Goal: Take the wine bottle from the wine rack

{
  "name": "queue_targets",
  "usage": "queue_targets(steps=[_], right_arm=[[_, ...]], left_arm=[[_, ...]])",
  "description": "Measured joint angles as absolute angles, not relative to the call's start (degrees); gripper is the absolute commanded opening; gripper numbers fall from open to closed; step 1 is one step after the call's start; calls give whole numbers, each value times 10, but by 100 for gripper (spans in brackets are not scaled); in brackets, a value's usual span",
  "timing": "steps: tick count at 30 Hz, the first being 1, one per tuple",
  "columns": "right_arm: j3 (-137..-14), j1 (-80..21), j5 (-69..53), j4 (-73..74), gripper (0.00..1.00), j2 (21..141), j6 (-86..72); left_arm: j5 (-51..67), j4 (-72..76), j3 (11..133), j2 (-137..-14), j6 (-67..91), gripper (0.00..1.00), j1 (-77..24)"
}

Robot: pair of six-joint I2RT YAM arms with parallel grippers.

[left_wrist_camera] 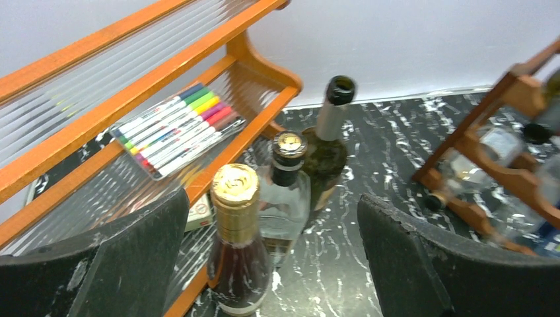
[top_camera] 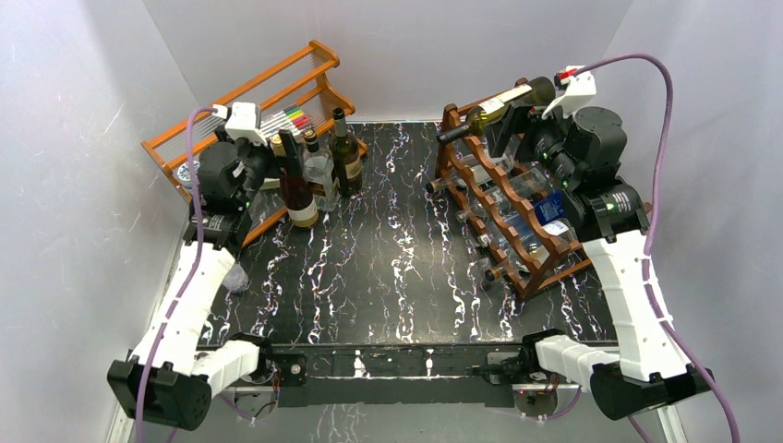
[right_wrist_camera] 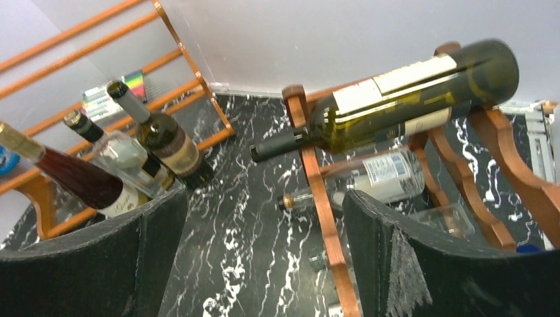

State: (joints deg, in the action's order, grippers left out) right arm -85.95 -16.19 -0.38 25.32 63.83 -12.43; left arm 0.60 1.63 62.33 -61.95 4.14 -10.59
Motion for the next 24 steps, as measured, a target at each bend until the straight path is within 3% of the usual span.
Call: queue_targets(steps=[9,14,19,24], right_arm=[[-791,-162,1,293,98,619,-123],[-777,-162,13,306,98,618,-129],[-778,-162,31,305,98,622,-140],[-803,-156,46,306,98,657,-159]], left_arm=[[173,59,620,-571,87,98,-136],[255,139,587,-599,90,98,-224],[263,146,595,-684,51,98,-306],[245,170,597,-741,32,98,-319]])
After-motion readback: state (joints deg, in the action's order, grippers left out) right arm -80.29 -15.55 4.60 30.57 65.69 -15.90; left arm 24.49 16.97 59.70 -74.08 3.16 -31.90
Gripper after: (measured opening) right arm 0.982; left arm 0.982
